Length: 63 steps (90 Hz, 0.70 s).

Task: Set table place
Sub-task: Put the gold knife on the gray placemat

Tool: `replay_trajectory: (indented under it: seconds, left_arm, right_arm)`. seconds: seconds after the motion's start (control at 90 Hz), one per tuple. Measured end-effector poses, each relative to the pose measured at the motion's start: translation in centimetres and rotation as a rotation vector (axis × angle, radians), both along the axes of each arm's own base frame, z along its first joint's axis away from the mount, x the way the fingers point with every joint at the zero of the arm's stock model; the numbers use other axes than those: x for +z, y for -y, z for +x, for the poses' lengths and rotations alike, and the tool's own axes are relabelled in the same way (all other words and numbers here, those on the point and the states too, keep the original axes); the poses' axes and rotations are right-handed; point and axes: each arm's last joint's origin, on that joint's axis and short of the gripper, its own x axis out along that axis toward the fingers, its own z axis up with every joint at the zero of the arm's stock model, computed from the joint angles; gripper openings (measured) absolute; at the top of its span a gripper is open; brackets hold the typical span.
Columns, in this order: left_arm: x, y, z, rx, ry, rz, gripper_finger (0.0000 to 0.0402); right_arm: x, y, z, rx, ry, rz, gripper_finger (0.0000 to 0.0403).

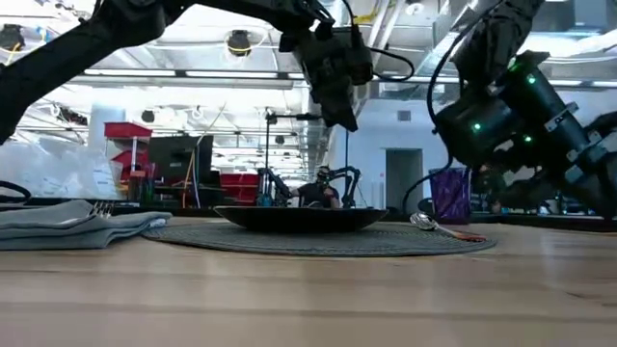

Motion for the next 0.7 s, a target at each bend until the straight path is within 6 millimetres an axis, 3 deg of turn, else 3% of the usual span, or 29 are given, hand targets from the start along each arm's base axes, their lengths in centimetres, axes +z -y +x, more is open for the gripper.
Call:
replay_trajectory:
  seconds: [0.256, 0.7]
  left_arm:
    - [0.0, 0.0, 0.0, 0.000, 0.003, -0.005, 0.0000]
    - [0.0, 0.0, -0.1, -0.006, -0.005, -0.009, 0.0000]
  right_arm:
    - [-1.0, 0.6, -2.2, -0.027, -0.100, 0.012, 0.0001]
    - [-1.2, 0.9, -1.9, -0.016, -0.079, 0.177, 0.0001]
